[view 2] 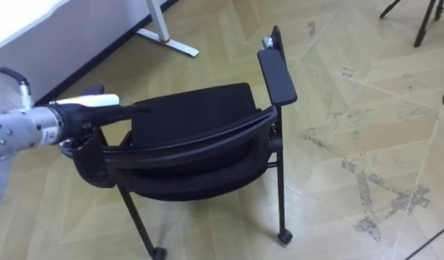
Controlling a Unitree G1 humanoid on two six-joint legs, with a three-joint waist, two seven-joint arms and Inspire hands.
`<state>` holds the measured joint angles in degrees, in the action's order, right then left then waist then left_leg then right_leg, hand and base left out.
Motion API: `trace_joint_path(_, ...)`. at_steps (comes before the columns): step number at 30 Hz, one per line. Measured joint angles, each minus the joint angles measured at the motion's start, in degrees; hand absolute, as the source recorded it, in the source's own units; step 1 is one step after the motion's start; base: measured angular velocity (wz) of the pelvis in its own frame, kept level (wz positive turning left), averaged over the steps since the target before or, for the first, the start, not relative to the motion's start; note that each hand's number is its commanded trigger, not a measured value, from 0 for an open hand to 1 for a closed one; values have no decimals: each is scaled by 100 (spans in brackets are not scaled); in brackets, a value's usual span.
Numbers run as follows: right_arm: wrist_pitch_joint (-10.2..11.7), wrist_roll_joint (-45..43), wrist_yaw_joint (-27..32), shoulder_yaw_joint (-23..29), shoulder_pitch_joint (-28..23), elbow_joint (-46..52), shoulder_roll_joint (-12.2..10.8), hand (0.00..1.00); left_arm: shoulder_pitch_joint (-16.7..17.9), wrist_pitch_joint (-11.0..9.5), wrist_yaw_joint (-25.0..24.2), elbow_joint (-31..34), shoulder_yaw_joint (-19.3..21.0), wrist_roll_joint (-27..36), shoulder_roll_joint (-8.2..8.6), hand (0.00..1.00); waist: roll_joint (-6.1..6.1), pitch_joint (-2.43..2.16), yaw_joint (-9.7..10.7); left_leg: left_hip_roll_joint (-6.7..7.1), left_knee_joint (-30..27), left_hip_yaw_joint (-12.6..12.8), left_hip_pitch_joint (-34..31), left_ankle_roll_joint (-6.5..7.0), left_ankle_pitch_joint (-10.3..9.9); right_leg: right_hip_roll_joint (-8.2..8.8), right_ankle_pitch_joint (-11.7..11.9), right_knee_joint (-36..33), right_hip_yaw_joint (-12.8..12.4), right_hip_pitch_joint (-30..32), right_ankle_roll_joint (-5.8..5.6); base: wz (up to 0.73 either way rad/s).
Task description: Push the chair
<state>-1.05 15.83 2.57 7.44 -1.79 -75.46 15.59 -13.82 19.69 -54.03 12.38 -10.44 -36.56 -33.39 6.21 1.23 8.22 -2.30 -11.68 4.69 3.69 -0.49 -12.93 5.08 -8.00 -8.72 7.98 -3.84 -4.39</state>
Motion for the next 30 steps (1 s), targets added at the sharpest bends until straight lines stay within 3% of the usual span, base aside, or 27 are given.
trace_joint_path(3,37,7,6,-1,3,13,-14,0,32,-109,353,-344,4,-31,143,0,-58,-4,62,0,3,26,13,-5,3,0,-1,-8,-7,0,1,-2)
trace_joint_path(5,54,19,36,2,-34,93,-23,0,135,-224,673,-691,46,-65,381,0,-133,-3,92,-2,29,91,79,-8,5,-10,-1,-19,-77,-15,1,-14)
trace_joint_path(7,58,54,60,-2,-128,255,-42,0,215,-257,874,-917,45,-51,555,0,-192,-33,118,-2,39,121,88,-8,5,-11,-1,-22,-101,-5,1,-11)
trace_joint_path(9,56,54,123,0,-201,419,-83,0,233,-267,1065,-1061,45,-51,702,0,-259,-35,122,-3,42,146,91,-9,5,-17,-1,-32,-141,17,1,-8)
trace_joint_path(11,55,62,204,-7,-254,525,-143,0,234,-317,1338,-1386,45,-66,911,0,-391,-59,147,-5,60,164,98,-9,5,-18,-1,-38,-158,19,1,-4)
trace_joint_path(14,52,61,306,-3,-292,565,-213,0,230,-409,1551,-1493,50,-175,1003,0,-517,-103,148,-7,102,220,100,-9,5,-20,0,-38,-211,40,1,-8)
trace_joint_path(16,48,37,357,-3,-373,705,-221,0,237,-463,1610,-1528,50,-171,1018,0,-516,-107,98,-6,130,269,125,-8,5,-25,0,-55,-290,57,1,-12)
trace_joint_path(20,41,-44,365,-3,-406,782,-221,0,300,-486,1754,-1635,50,-170,1065,0,-445,-68,116,-8,183,290,189,-8,5,-33,0,-92,-329,44,1,-3)
trace_joint_path(24,19,-41,365,-5,-421,861,-222,0,301,-537,1848,-1807,52,-165,1101,0,-357,-74,160,-10,207,290,188,-9,6,-36,-2,-93,-329,43,-1,0)
trace_joint_path(26,19,-28,383,-49,-425,905,-219,0,301,-635,1954,-1896,52,-177,1101,100,-352,-71,161,-10,202,291,190,-13,9,-37,-2,-93,-330,38,-2,0)
trace_joint_path(30,18,5,427,-180,-498,1065,-233,0,301,-682,2014,-1964,50,-177,1102,100,-354,-70,160,-9,192,304,200,-13,9,-37,-2,-92,-345,31,-2,0)
